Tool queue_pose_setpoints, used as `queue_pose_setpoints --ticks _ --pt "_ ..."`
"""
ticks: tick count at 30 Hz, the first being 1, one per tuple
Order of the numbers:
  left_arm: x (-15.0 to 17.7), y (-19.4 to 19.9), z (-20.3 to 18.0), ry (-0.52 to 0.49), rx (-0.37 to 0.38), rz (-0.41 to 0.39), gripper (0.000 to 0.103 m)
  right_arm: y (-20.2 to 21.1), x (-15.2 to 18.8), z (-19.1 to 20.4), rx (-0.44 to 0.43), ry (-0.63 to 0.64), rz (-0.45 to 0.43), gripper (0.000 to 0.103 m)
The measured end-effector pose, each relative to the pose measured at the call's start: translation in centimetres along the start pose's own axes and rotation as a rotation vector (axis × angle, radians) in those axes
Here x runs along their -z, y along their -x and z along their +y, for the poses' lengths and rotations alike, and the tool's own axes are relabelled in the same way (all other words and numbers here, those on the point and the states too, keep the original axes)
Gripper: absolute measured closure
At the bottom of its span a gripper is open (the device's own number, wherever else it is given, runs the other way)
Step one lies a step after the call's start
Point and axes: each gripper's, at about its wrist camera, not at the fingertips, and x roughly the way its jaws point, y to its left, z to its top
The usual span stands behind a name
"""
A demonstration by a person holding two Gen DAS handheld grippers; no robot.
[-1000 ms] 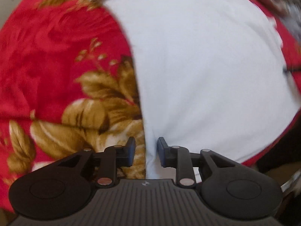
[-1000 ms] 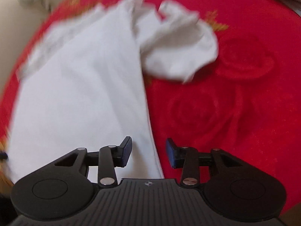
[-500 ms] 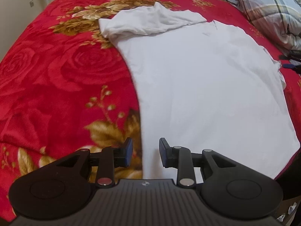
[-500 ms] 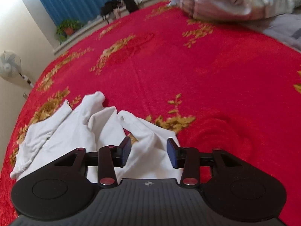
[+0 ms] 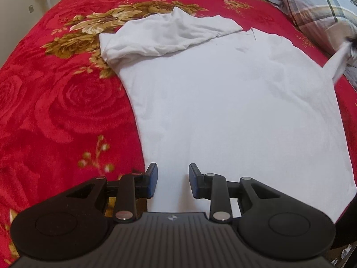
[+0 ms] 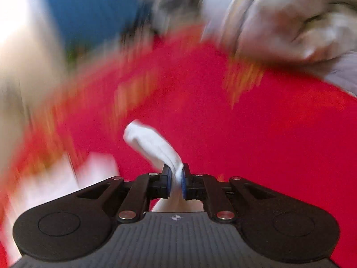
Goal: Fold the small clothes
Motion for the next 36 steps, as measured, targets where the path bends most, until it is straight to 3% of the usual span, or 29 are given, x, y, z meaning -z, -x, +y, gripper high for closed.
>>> queue_pose_setpoints --ticks 2,4,8,12,16,19,20,21,23,26,27,29,31,32,33,34,36 --pt "-0.4 -0.2 -0.1 -0.001 0.002 -0.003 0.069 2.5 -2.2 -3.3 0.057 -0.083 -0.204 0.095" --pt "-0.7 -0.3 -0.2 -0.005 0.008 -0.007 0.069 3.2 -3.0 -8.1 0.184 -0.192 -0.286 0.095" --pt "-1.2 -0.4 -0.4 -0.013 0.024 -0.011 0.069 1.7 -1.7 -17.9 0.389 -0.398 -0.205 0.096" --pt "-1.1 -0.6 -0.4 -0.017 0.024 -0.006 0.069 -0.4 1.1 -25.1 0.386 -0.529 -0.045 0.096" --pt "-0.9 -0.7 -0.4 -0.026 0.023 -0.002 0.069 -0.7 1.0 -26.2 0.287 -0.472 -0.038 0.096" --pt "-0.9 -0.9 -0.2 -0.027 0.017 0.003 0.069 1.3 -1.4 -25.0 0.090 -0.401 -0.203 0.097" --pt "-0.9 -1.0 -0.2 -0.026 0.014 0.005 0.069 2.0 -1.8 -24.8 0.079 -0.391 -0.258 0.097" --pt "-0.9 -1.0 -0.2 -0.024 0.013 0.005 0.069 2.4 -1.9 -25.3 0.085 -0.417 -0.292 0.097" --pt "-0.8 -1.1 -0.1 -0.025 0.013 0.008 0.069 2.3 -1.1 -26.8 0.188 -0.494 -0.287 0.097" --pt "-0.6 -1.2 0.0 -0.029 0.009 0.012 0.069 0.2 1.6 -29.4 0.401 -0.550 -0.070 0.096" --pt "-0.6 -1.2 0.1 -0.028 0.008 0.013 0.069 0.0 2.7 -30.1 0.414 -0.575 -0.031 0.096" --pt "-0.6 -1.1 0.1 -0.025 0.008 0.011 0.069 0.3 3.3 -30.0 0.379 -0.593 -0.057 0.094" --pt "-0.6 -1.0 0.0 -0.028 0.013 0.007 0.069 0.6 3.2 -29.7 0.346 -0.578 -0.068 0.072" --pt "-0.6 -1.1 -0.2 -0.034 0.015 0.007 0.069 0.7 3.2 -29.6 0.338 -0.568 -0.071 0.072" --pt "-0.6 -1.1 -0.3 -0.040 0.014 0.009 0.069 0.7 3.1 -29.3 0.355 -0.553 -0.062 0.080" --pt "-0.6 -1.2 -0.4 -0.044 0.013 0.011 0.069 0.5 3.0 -29.2 0.367 -0.539 -0.060 0.100" --pt "-0.6 -1.2 -0.4 -0.045 0.013 0.010 0.069 1.0 1.9 -28.6 0.395 -0.513 -0.150 0.100"
